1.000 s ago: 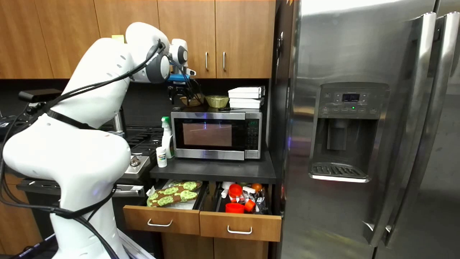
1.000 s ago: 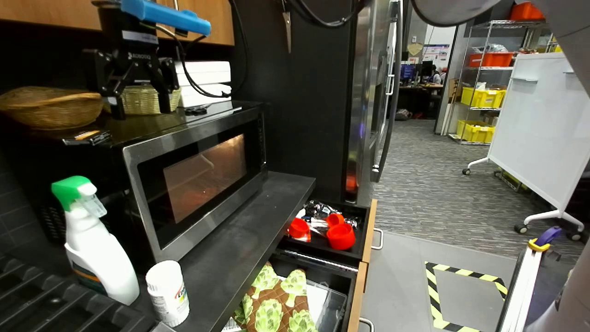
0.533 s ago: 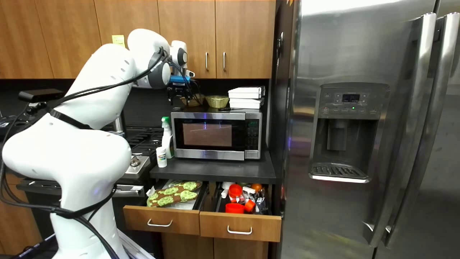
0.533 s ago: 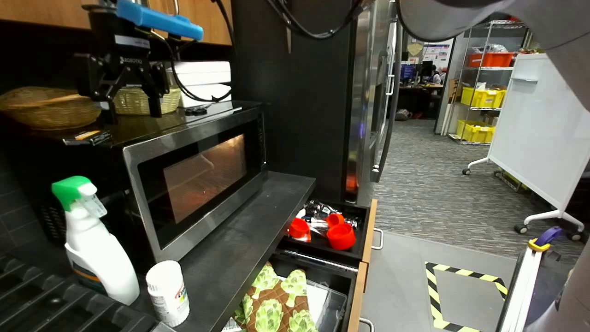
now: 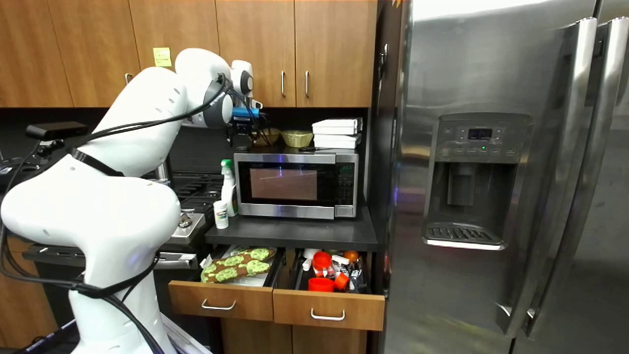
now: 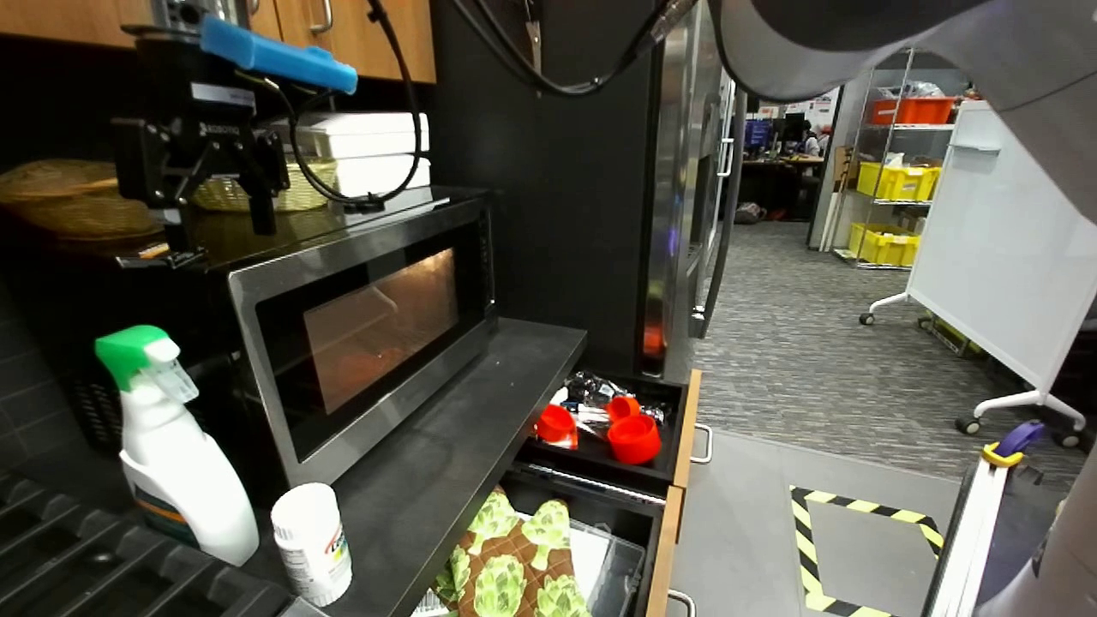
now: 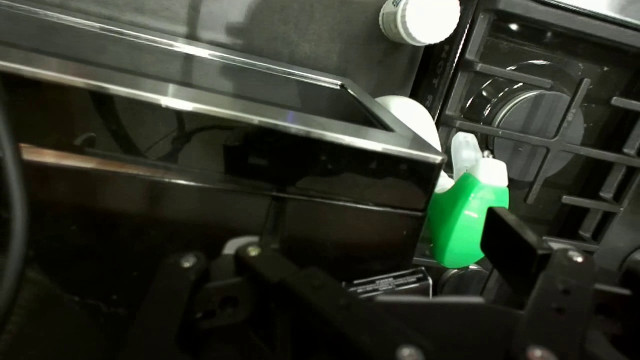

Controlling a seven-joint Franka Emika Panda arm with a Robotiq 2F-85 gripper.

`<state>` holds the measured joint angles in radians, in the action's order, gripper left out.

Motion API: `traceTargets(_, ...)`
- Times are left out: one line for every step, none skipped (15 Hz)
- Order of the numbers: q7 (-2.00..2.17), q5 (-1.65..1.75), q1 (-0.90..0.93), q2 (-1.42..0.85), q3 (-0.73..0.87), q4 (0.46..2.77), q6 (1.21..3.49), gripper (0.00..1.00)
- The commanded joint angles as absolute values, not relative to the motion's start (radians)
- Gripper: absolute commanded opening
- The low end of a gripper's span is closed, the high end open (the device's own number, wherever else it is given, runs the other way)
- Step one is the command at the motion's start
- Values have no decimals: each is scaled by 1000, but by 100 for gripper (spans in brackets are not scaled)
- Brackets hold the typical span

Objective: Pick up the black square box from the microwave top and put it on the kitchen counter

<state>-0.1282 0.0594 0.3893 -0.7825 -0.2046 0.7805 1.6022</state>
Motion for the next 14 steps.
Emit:
traceTargets(-177,81,411,-828,-202,702,1574,100)
traceTargets(-188,86,418,-835,-200,693,1576,100)
traceTargets(-197,90,423,-840,-198,687,1575,100)
traceTargets(-207,96,429,-845,-196,679,1575,100)
traceTargets(-214,104,434,-849,-194,673,1576,100)
traceTargets(-224,113,438,-852,-193,668,1575,100)
traceTargets(-230,120,441,-855,-191,663,1575,100)
traceTargets(-238,130,445,-859,-189,658,1575,100)
traceTargets(-246,140,448,-862,-187,653,1575,100)
traceTargets(-253,148,450,-865,-187,649,1574,100)
traceTargets(-259,155,451,-868,-186,646,1574,100)
traceTargets(-264,160,451,-871,-188,643,1575,100)
traceTargets(-268,164,451,-874,-188,639,1577,100)
traceTargets(-274,164,451,-876,-191,634,1581,100)
